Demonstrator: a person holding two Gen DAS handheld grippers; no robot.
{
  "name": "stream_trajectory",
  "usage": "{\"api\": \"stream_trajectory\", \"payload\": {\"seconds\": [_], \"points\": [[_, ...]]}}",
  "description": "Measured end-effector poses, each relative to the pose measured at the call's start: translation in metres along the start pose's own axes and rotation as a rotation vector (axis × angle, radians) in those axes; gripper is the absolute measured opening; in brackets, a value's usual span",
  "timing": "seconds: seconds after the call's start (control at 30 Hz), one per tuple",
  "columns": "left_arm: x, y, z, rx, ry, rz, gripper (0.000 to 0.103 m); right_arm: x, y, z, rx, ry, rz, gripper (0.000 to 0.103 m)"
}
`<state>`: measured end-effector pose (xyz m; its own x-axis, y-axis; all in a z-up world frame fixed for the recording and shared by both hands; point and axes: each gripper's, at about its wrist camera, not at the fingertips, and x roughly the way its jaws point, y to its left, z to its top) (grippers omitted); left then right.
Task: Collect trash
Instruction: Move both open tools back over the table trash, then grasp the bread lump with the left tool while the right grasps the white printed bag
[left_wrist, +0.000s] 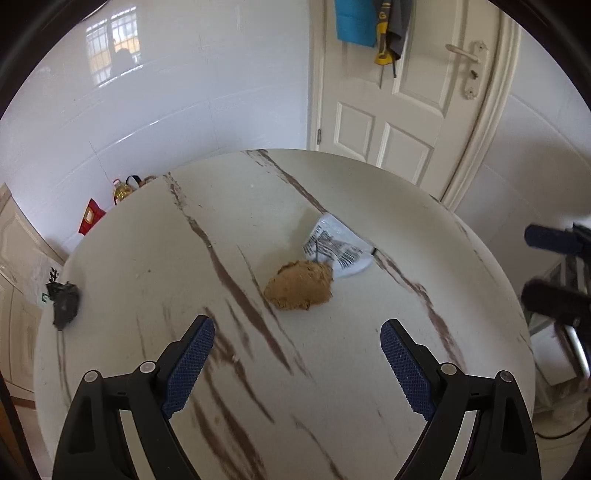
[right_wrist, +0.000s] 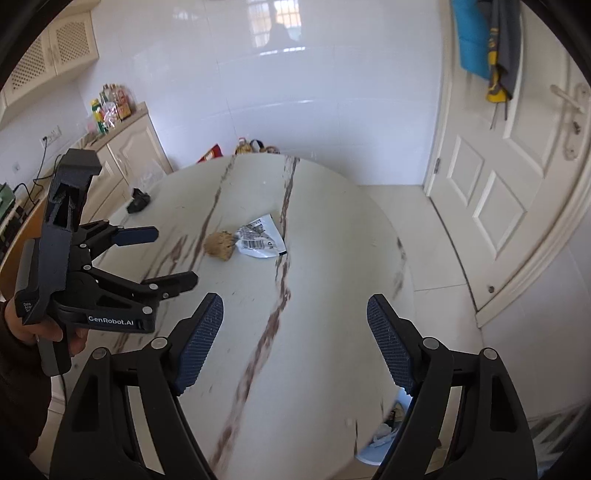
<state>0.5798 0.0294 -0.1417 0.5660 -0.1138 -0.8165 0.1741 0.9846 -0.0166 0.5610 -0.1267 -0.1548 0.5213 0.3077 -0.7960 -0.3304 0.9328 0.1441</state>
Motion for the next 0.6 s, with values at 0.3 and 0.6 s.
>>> {"api": "stream_trajectory", "payload": {"seconds": [0.3,0.6], "points": [[0.068,0.005,0.018,0.02,0.027,-0.025,0.063,0.045,-0.02,0.007,0.018,0.05,0.017,0.078],[0.067,0.017,0.013,0.069,-0.003,-0.065,0.044,0.079,-0.004,0.028,-0.007,0.071,0.047,0.079]]}}
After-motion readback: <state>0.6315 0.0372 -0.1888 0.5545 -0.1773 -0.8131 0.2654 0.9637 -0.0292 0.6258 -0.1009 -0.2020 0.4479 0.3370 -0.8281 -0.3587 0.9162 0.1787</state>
